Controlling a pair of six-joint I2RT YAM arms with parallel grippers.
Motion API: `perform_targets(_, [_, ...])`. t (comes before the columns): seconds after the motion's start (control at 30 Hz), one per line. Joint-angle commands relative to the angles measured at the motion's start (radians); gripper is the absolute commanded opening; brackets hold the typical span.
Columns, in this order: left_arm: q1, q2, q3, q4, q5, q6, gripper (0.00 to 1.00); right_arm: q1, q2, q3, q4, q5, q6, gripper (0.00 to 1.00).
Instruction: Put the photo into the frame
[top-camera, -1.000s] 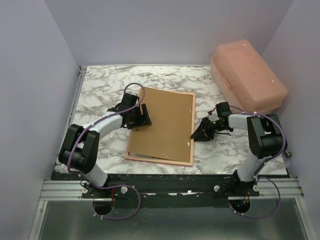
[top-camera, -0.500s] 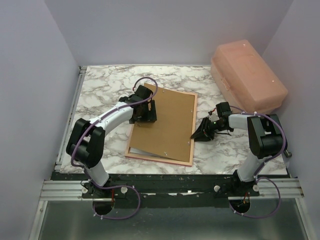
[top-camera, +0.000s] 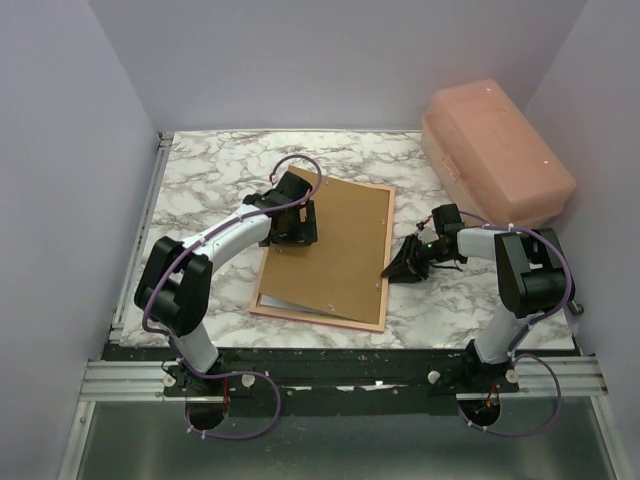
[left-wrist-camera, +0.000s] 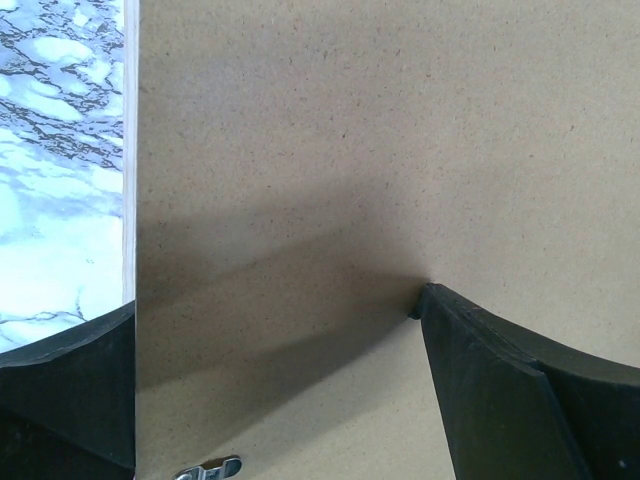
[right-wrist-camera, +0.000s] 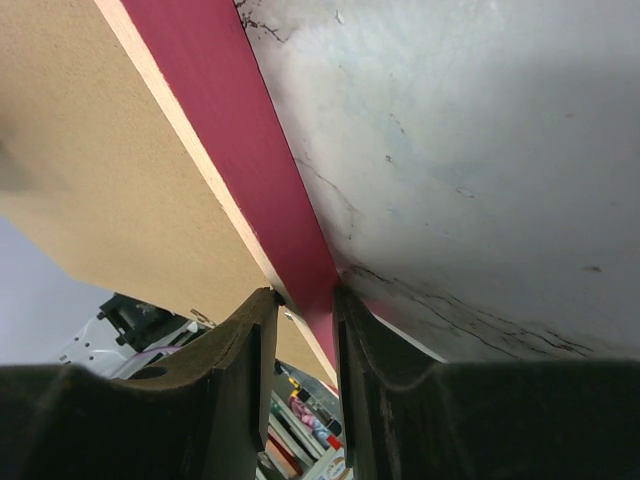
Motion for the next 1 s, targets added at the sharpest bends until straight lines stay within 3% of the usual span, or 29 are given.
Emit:
perform_targets(0.0, [-0.046,0.030,-0.092,-0.065,0.035,0.046,0.98,0.019,0.036,-0.042,-0.037,0.110,-0.040,0.35])
perform_targets(0.3, [0.036,-0.048,-0.179,0.036,0.186,0.049,0.98,0.019,0.019,-0.035,-0.057,0.118,-0.044,0.35])
perform_targets(0.97, [0.064,-0.061,-0.148,-0.058,0.128,0.118,0.99,0.032,-0.023,0.022,-0.136,0.212,-0.077,0.37])
